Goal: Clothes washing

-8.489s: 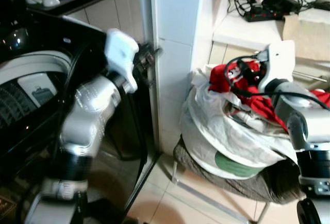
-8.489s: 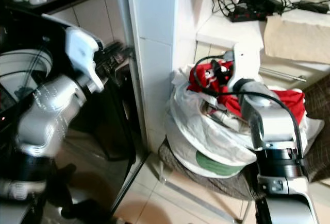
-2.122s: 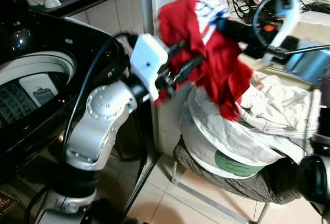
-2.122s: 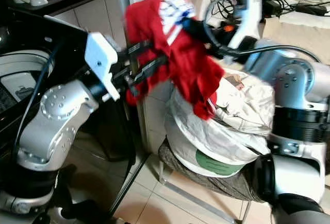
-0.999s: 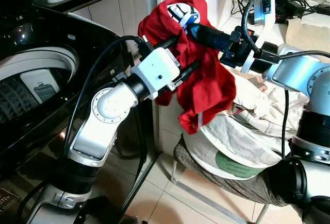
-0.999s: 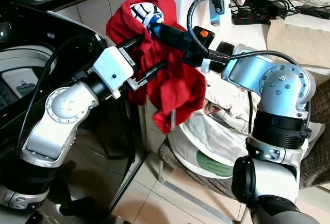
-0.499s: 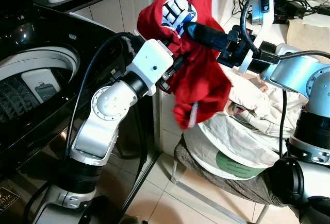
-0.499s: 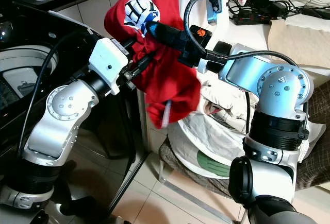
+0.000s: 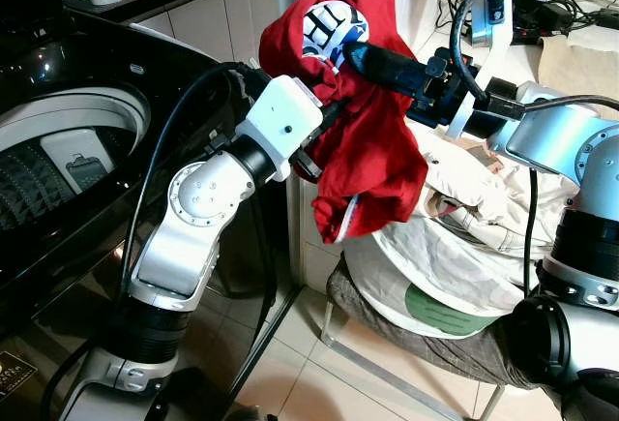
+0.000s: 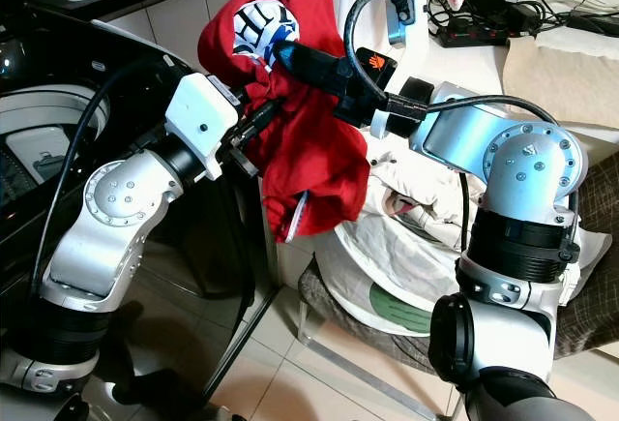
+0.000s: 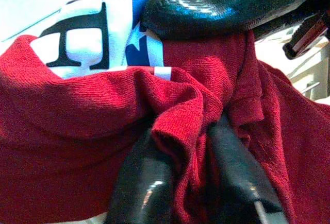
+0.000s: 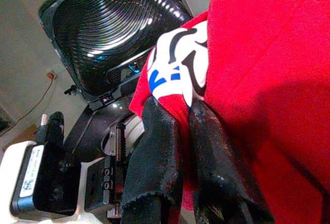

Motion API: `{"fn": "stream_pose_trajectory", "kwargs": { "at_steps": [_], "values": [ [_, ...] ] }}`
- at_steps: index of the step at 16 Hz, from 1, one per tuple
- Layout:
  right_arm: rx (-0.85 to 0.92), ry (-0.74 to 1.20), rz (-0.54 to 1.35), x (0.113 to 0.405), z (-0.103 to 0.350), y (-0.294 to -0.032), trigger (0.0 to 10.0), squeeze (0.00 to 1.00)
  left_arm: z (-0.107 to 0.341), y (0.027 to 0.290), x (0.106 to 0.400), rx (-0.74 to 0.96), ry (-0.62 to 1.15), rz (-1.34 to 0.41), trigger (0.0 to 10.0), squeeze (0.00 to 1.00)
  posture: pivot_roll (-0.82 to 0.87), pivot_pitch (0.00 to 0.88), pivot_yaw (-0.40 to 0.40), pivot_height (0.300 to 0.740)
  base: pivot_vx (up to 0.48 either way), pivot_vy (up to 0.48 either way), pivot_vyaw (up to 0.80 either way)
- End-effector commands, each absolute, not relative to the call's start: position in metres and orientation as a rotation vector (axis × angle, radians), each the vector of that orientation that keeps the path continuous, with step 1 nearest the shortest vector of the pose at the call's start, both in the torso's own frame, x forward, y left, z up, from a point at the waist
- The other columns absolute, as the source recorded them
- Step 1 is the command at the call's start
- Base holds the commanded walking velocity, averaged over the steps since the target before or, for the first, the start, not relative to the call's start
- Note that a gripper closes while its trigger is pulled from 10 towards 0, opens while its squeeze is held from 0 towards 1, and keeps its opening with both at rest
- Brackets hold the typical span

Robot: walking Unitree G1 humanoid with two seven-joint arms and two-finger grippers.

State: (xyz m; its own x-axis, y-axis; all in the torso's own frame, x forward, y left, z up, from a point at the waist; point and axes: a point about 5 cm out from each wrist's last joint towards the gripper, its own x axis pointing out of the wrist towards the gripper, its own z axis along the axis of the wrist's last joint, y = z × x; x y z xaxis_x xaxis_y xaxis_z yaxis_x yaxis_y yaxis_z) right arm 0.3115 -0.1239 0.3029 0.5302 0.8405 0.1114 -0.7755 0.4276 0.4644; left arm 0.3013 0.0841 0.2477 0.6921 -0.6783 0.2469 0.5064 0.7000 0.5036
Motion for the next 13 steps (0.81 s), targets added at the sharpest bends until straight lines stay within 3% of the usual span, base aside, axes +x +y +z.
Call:
{"fn": "stream_pose_trajectory", "kwargs": {
  "at_steps": [1,6,7,8,10,11,12,13],
  "values": [
    [0.477,0.110,1.064,0.305,0.312,-0.119,0.0,0.00,0.249,0.089,0.303,0.407,-0.436,-0.650,0.0,0.00,-0.04,0.000,0.003,0.740,0.000,0.000,0.00],
    [0.475,0.100,1.040,0.307,0.312,-0.120,0.0,0.00,0.248,0.098,0.308,0.406,-0.406,-0.596,0.0,0.00,-0.03,0.000,0.008,0.740,0.000,0.000,0.00],
    [0.466,0.095,1.020,0.308,0.312,-0.120,8.1,0.00,0.250,0.100,0.309,0.428,-0.417,-0.577,0.0,0.00,-0.03,0.000,0.009,0.740,0.000,0.000,0.00],
    [0.455,0.090,0.992,0.310,0.312,-0.121,10.0,0.00,0.253,0.102,0.310,0.414,-0.425,-0.564,0.0,0.00,-0.03,0.000,0.009,0.740,0.000,0.000,0.00],
    [0.464,0.070,0.999,0.311,0.313,-0.121,10.0,0.00,0.255,0.105,0.311,0.407,-0.429,-0.537,0.0,0.00,-0.03,0.000,0.010,0.740,0.000,0.000,0.00],
    [0.471,0.049,1.015,0.309,0.315,-0.121,10.0,0.16,0.257,0.108,0.314,0.386,-0.425,-0.514,0.0,0.00,-0.03,0.000,0.012,0.740,0.000,0.000,0.00],
    [0.474,0.040,1.024,0.309,0.316,-0.121,10.0,0.16,0.257,0.110,0.314,0.374,-0.422,-0.506,0.0,0.00,-0.03,0.000,0.012,0.740,0.000,0.000,0.00],
    [0.490,0.011,1.027,0.308,0.319,-0.124,10.0,1.00,0.264,0.122,0.321,0.384,-0.431,-0.427,0.0,0.00,-0.03,0.000,0.013,0.740,0.000,0.000,0.00]
  ]
}}
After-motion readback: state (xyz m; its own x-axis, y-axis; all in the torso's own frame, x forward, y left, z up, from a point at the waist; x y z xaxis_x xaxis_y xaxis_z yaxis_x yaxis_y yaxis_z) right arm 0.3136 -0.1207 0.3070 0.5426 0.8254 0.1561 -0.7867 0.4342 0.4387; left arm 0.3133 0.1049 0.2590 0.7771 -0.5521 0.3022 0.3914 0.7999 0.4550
